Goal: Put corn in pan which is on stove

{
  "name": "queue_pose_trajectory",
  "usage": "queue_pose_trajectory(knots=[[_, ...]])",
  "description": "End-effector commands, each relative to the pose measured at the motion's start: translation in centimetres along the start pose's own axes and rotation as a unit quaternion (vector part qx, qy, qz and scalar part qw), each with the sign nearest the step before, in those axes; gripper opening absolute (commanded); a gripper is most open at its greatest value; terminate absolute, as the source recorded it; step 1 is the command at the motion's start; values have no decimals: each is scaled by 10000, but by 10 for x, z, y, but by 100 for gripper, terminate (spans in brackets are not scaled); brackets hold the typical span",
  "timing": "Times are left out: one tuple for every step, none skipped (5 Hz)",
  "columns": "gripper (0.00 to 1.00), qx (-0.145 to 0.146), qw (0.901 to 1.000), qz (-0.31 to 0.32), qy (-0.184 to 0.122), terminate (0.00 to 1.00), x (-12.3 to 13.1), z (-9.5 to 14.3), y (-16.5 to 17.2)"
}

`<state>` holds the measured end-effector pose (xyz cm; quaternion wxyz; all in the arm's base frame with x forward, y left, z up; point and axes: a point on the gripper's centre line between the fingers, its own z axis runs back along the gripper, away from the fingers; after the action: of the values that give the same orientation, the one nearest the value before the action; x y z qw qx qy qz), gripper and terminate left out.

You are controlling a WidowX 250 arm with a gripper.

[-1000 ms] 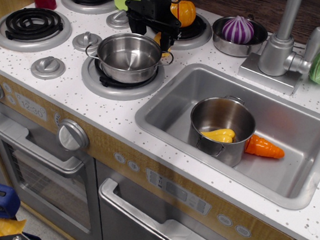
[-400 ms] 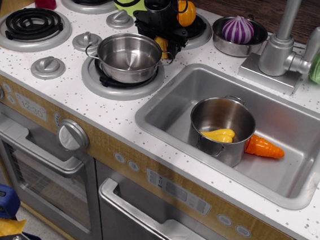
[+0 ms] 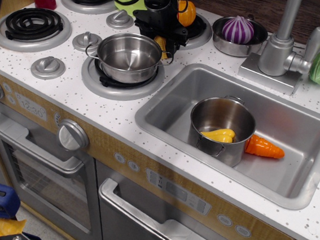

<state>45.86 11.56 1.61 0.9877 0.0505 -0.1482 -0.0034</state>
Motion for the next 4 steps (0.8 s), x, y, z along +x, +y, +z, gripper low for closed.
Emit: queue_pose_trajectory(knots=[[0, 575, 9980, -257, 91, 0, 20, 106, 18], [0, 810, 9954, -408, 323, 0, 14, 139, 21], [0, 887, 9947, -341, 397, 0, -2, 148, 20], [0, 703, 9972, -51, 267, 0, -29, 130, 18]])
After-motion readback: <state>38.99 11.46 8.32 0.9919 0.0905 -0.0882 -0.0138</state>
